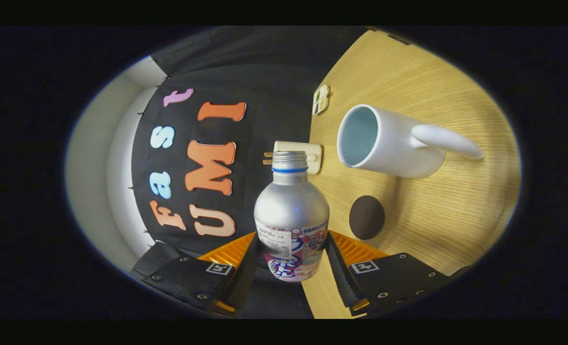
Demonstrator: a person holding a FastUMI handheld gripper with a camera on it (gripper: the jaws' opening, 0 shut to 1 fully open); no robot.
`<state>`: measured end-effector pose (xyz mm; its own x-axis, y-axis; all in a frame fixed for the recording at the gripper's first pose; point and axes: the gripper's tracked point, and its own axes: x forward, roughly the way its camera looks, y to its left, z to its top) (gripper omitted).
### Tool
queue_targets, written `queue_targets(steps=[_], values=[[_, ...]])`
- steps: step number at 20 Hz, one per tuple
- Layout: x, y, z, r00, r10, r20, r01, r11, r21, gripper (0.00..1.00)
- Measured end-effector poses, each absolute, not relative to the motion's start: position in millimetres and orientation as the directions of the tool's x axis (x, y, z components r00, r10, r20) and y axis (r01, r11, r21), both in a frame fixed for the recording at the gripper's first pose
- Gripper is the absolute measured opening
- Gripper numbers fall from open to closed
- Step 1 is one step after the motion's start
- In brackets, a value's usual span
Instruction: Take the bottle from table, then pour the juice into the cup, finally place the bottle on the coaster
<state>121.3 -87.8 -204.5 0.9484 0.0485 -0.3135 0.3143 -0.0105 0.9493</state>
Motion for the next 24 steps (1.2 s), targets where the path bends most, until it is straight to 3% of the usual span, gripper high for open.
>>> queue_targets(steps=[14,24], values=[[119,-104,-189,0.969,0.005,-0.246,0.234,-0.322,0.917,0.74],[122,-109,-183,0.976,0.0,-0.217,0.195,-0.435,0.879,0.74]])
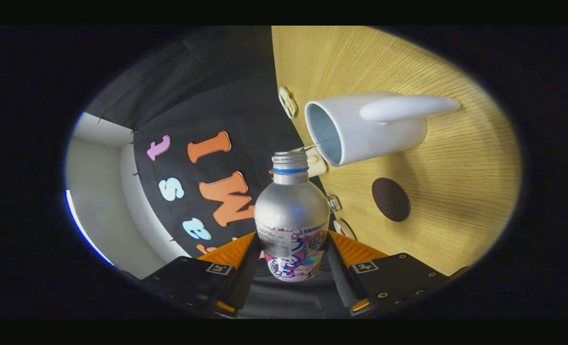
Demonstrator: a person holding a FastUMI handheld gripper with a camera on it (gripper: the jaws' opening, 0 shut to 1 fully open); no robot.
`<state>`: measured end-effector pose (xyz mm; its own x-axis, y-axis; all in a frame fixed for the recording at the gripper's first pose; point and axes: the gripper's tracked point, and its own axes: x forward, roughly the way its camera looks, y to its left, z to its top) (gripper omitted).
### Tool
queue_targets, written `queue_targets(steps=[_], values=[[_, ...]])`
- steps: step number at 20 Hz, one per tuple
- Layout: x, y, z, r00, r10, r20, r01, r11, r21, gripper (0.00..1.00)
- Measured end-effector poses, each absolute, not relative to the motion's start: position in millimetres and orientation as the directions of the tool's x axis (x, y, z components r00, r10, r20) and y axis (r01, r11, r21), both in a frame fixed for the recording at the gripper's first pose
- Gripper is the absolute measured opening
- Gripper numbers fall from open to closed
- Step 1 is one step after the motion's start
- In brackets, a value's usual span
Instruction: Take the bottle from table, then pour the juice into the cup, finally place the bottle on the coaster
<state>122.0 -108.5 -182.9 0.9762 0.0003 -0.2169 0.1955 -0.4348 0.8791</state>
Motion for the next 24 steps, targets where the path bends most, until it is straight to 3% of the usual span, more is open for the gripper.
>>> queue_targets(steps=[24], values=[[133,-126,-159,0.985,-0.037,-0.171,0.12,-0.564,0.817,0.74]])
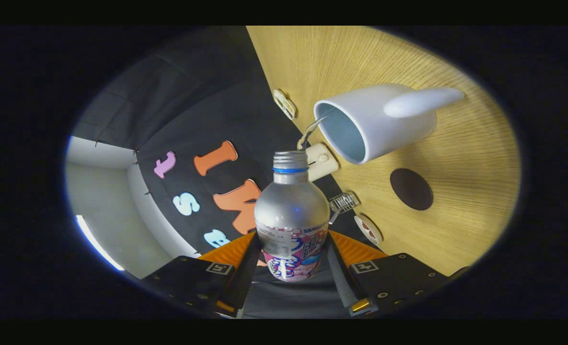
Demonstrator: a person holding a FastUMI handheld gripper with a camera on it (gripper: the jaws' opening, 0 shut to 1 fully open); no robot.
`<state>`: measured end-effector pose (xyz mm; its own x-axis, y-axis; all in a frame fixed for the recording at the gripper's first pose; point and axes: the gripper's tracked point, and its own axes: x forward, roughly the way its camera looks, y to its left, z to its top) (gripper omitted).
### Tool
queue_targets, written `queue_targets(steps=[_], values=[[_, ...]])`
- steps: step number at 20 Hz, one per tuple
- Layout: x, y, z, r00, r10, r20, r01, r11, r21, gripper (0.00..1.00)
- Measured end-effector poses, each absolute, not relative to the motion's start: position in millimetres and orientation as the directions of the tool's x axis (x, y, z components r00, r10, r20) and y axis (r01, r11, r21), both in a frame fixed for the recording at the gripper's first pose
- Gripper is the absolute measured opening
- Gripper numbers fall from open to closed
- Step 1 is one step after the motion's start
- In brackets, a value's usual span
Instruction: Take the bottle from table, then pour the juice into the cup, finally place the bottle on the coaster
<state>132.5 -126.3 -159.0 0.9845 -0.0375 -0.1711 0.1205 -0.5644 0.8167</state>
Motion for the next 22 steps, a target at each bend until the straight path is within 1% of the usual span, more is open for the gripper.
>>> queue_targets(steps=[13,22], values=[[145,-111,-139,0.992,-0.02,-0.127,0.087,-0.623,0.777,0.74],[139,-125,-124,0.993,-0.054,-0.101,0.039,-0.669,0.742,0.74]])
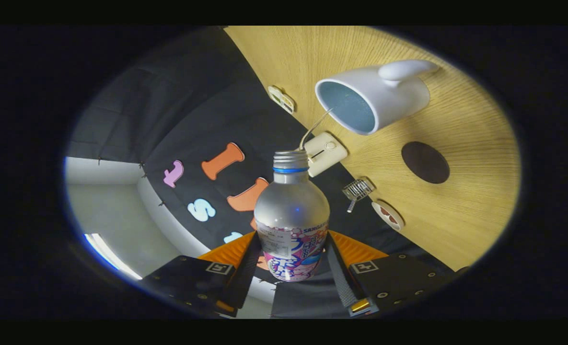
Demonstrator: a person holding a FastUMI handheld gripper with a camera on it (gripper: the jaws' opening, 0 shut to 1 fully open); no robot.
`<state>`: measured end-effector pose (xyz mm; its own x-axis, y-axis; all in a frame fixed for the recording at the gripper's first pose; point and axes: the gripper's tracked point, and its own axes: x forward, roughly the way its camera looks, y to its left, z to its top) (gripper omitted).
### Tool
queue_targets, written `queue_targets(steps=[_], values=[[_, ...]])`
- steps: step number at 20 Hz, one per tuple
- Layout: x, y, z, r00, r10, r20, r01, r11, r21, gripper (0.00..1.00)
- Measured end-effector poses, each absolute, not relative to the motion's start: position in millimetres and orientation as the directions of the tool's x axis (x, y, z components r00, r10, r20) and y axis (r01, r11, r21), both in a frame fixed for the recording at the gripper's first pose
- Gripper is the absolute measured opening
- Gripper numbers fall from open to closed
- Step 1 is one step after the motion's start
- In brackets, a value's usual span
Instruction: Take the bottle from table, then pour the juice into the cup, finally place the bottle on the coaster
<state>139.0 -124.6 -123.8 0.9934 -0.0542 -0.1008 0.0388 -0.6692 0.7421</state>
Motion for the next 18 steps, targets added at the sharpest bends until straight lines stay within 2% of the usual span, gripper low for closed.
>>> queue_targets(steps=[18], values=[[137.6,-134.3,-120.2,0.992,-0.091,-0.091,-0.008,-0.751,0.661,0.74]])
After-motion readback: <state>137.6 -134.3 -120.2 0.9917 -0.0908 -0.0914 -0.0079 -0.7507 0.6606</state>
